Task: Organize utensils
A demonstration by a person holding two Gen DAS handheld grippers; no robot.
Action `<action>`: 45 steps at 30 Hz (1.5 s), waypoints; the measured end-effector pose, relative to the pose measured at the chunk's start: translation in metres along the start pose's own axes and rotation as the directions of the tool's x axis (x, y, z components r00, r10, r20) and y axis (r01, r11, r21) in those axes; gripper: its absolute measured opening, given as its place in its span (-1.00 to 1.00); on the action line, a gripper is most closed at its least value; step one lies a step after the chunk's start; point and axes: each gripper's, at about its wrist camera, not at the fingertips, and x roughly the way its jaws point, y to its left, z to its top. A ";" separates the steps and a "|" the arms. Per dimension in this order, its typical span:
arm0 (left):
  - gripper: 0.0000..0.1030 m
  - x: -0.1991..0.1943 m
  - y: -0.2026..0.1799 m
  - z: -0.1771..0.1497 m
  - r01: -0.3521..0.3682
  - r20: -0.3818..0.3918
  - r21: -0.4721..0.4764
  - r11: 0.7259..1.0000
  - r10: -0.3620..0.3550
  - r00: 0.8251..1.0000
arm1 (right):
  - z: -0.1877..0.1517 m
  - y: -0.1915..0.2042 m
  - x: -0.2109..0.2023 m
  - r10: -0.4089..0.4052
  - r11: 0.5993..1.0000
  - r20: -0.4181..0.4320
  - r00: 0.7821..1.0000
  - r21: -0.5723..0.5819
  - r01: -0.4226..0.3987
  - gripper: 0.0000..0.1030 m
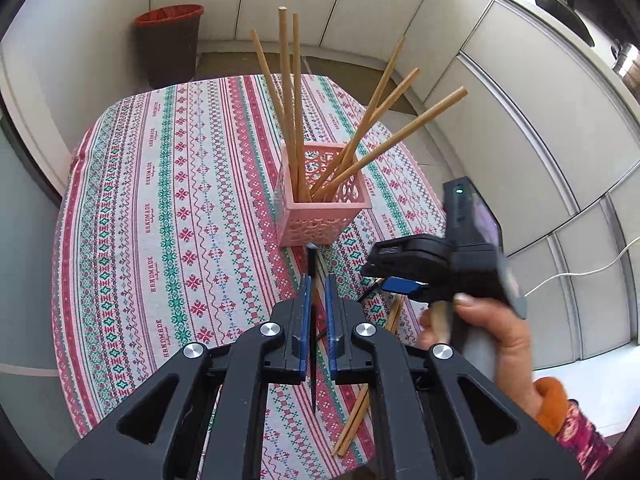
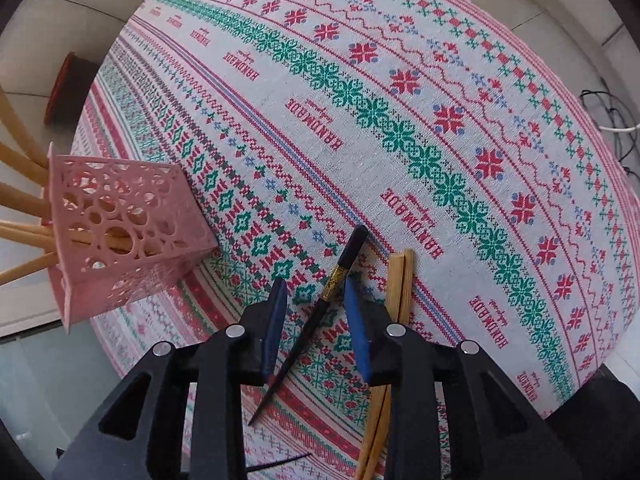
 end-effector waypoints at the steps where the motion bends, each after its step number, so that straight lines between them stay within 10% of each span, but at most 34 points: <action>1: -0.87 -0.002 0.003 0.000 0.003 0.003 -0.006 1.000 -0.003 1.000 | -0.003 0.007 0.000 -0.035 0.999 0.024 0.999 -0.007 0.035 -0.24; 6: -0.87 -0.013 0.016 -0.001 0.012 0.016 -0.023 1.000 -0.012 1.000 | -0.015 0.005 -0.004 -0.084 0.996 0.125 0.989 0.029 0.081 -0.86; 11: -0.81 0.000 0.020 -0.001 0.031 -0.050 -0.022 0.999 -0.032 0.998 | -0.022 -0.032 -0.019 0.067 0.995 0.123 0.990 0.069 -0.076 -0.87; 14: -0.19 0.046 0.029 -0.010 -0.027 -0.188 -0.046 0.999 0.017 0.982 | -0.031 -0.036 -0.040 0.111 0.993 0.169 0.979 0.010 -0.114 -0.87; 23: -0.23 0.123 0.004 -0.056 -0.157 -0.355 -0.049 0.986 0.129 0.926 | -0.040 -0.062 -0.092 0.176 0.981 0.241 0.954 -0.127 -0.149 -0.86; 32: -0.35 0.124 -0.029 -0.102 -0.308 -0.245 0.026 0.951 0.305 0.920 | -0.035 -0.063 -0.110 0.264 0.955 0.266 0.927 -0.208 -0.212 -0.86; 35: -0.90 0.119 -0.038 -0.115 -0.289 -0.232 0.029 0.957 0.287 0.929 | -0.039 -0.069 -0.117 0.294 0.944 0.260 0.920 -0.232 -0.236 -0.86; 45: -0.93 0.021 -0.014 -0.137 -0.150 -0.037 -0.109 0.983 0.147 0.988 | -0.053 -0.075 -0.156 0.394 0.893 0.289 0.872 -0.343 -0.290 -0.86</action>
